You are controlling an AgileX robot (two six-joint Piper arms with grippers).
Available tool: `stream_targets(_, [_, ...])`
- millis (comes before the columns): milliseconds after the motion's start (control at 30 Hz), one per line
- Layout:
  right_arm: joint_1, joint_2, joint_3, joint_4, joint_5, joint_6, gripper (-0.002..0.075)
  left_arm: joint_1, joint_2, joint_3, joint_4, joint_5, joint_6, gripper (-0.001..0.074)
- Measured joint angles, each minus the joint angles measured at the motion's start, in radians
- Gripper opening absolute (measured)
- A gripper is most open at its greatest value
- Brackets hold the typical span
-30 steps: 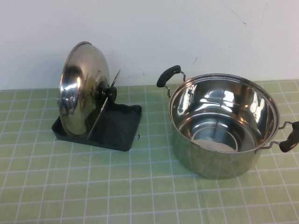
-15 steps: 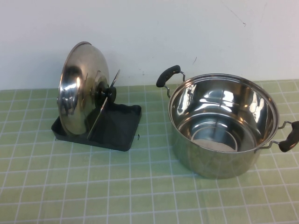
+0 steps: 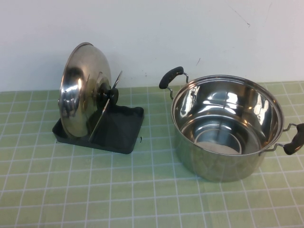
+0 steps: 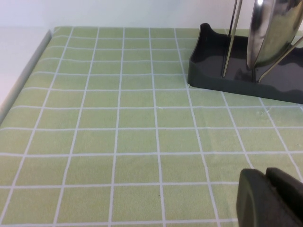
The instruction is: Put pot lid on rack
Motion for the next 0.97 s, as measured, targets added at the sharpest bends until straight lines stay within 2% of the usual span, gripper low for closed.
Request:
stream_targets(300, [-0.025, 0.000, 0.000, -0.044, -0.002, 0.033, -0.0001, 0.000, 0.000, 0.000, 0.000, 0.000, 0.000, -0.0001])
stream_targets(567, [0.033, 0.000, 0.000, -0.054, 0.005, 0.053, -0.0001, 0.000, 0.000, 0.000, 0.000, 0.000, 0.000, -0.0001])
stream_targets(967, [0.014, 0.000, 0.000, -0.054, 0.008, 0.124, -0.0001, 0.000, 0.000, 0.000, 0.000, 0.000, 0.000, -0.0001])
